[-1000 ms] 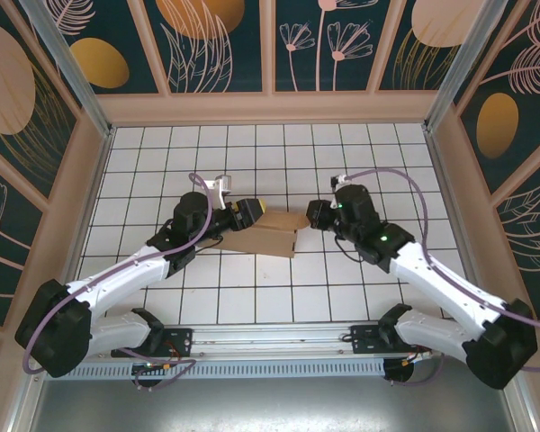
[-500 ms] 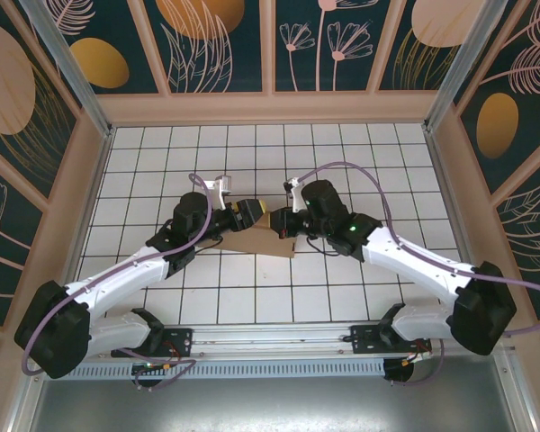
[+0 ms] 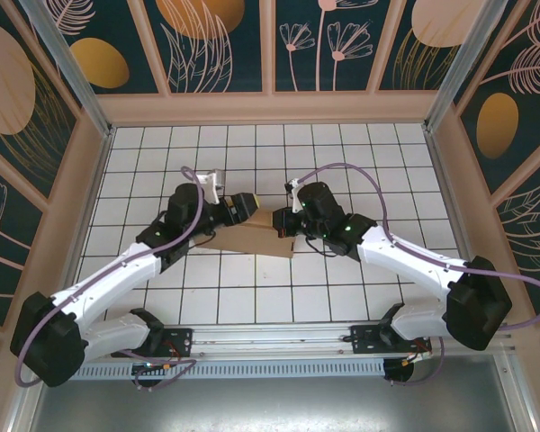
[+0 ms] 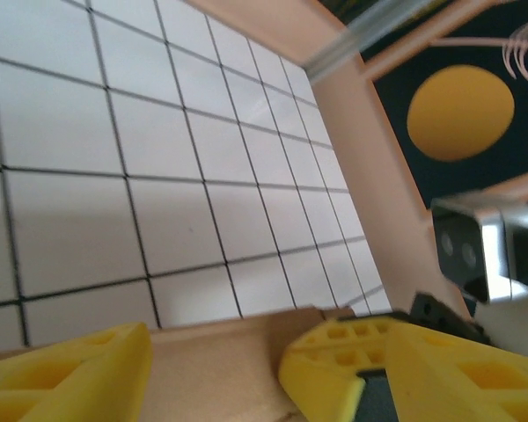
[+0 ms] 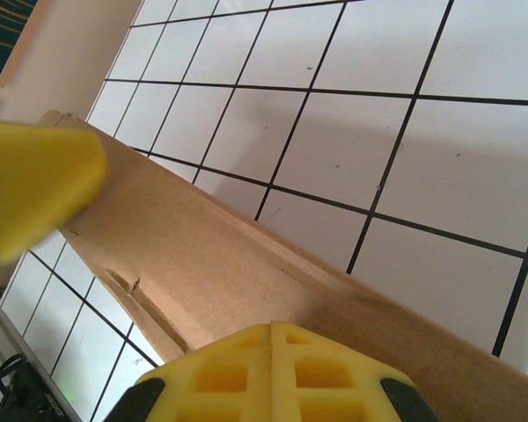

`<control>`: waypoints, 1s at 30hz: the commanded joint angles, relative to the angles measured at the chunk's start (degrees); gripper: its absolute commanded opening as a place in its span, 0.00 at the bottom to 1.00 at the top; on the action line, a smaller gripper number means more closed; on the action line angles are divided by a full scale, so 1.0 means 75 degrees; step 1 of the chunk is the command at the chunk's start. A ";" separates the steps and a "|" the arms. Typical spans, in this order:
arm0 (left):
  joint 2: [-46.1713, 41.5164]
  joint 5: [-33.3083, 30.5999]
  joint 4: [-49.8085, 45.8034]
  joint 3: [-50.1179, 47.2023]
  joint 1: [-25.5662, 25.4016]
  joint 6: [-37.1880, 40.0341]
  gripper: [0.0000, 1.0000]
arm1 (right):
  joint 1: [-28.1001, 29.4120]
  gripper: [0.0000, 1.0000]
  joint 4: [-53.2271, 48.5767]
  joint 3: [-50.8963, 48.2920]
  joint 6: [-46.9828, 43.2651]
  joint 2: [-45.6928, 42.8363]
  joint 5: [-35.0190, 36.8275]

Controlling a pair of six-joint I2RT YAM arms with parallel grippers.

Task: Fold the paper box

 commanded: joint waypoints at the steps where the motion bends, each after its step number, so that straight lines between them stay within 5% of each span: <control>1: -0.0508 -0.0330 -0.0946 0.0236 0.0628 0.0248 0.71 | 0.0177 0.00 -0.0344 -0.0168 -0.0086 0.0183 0.0408; 10: -0.1084 -0.1702 -0.2557 0.0109 0.2297 0.0391 0.71 | 0.0343 0.01 -0.0352 -0.0188 -0.0113 0.0170 0.0477; 22: -0.1001 -0.0646 -0.1491 -0.0982 0.2860 -0.0299 0.70 | 0.0430 0.01 -0.0232 -0.0300 -0.0066 0.0170 0.0454; 30: -0.1044 0.1050 0.0242 -0.1823 0.2935 -0.1132 0.70 | 0.0466 0.01 -0.0188 -0.0264 -0.0098 0.0224 0.0476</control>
